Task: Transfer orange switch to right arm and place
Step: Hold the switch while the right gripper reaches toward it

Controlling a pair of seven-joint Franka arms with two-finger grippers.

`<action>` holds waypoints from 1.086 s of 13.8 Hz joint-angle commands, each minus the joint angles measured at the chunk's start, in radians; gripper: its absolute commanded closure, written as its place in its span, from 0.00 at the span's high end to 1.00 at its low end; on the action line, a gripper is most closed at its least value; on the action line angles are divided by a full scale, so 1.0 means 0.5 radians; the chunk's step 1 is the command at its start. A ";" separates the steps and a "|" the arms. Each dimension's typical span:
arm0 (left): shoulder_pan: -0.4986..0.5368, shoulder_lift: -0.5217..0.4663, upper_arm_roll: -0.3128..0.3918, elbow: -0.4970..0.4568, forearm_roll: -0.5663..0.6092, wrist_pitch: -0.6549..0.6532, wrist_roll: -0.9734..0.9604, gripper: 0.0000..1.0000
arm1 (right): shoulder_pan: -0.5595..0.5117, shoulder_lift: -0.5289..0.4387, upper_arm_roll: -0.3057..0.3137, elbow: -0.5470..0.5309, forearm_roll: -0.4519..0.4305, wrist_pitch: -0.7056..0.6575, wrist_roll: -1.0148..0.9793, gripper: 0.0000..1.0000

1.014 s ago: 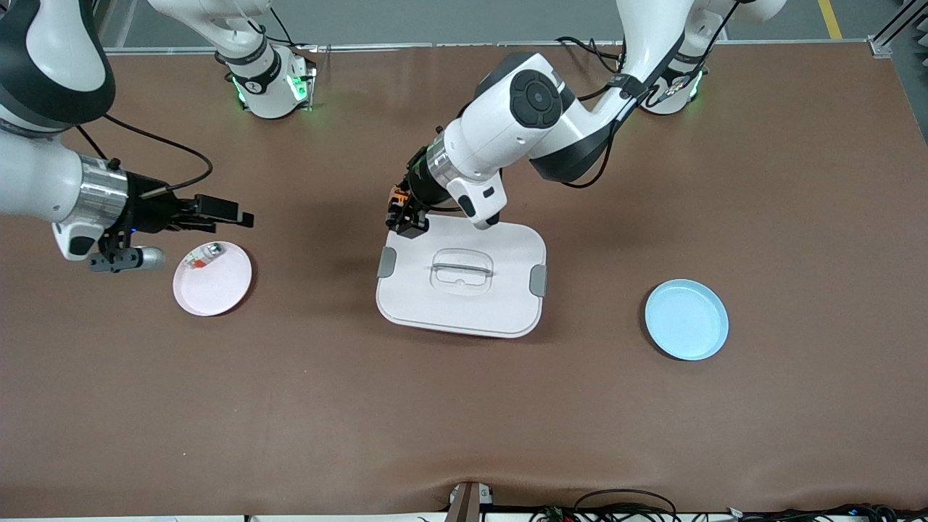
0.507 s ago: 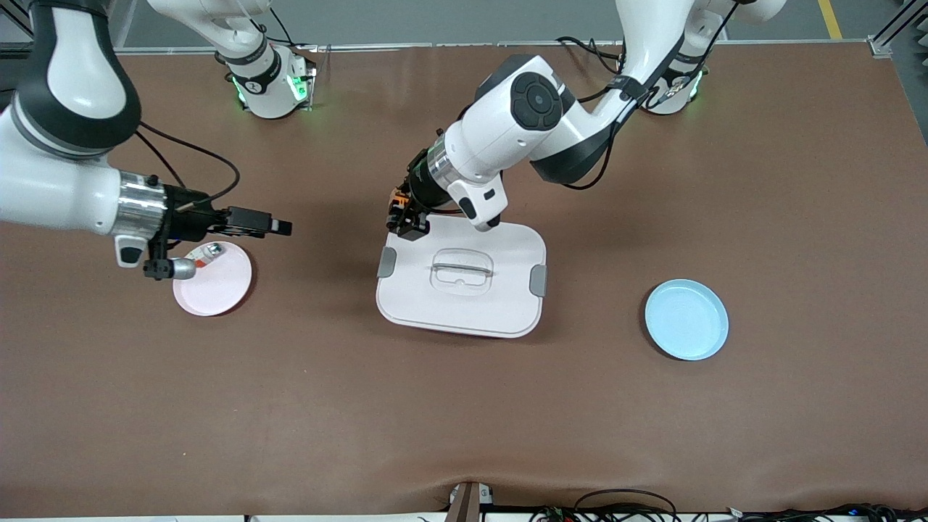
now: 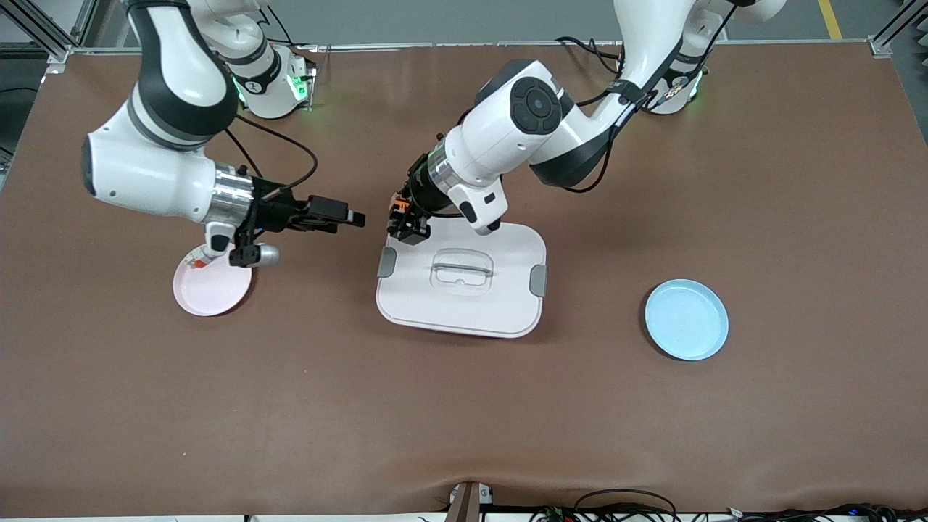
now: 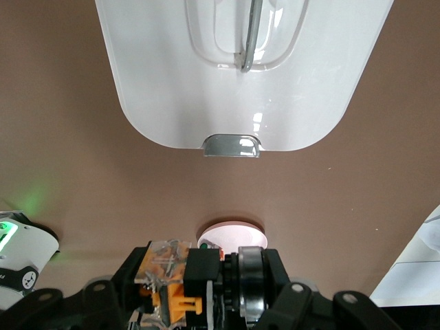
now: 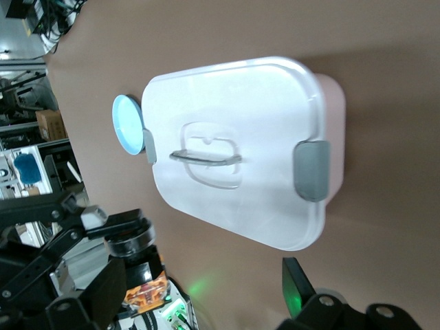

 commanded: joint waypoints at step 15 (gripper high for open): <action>-0.018 -0.001 0.014 0.034 0.040 0.023 -0.041 0.24 | 0.277 -0.186 -0.017 -0.361 0.632 0.396 -0.634 1.00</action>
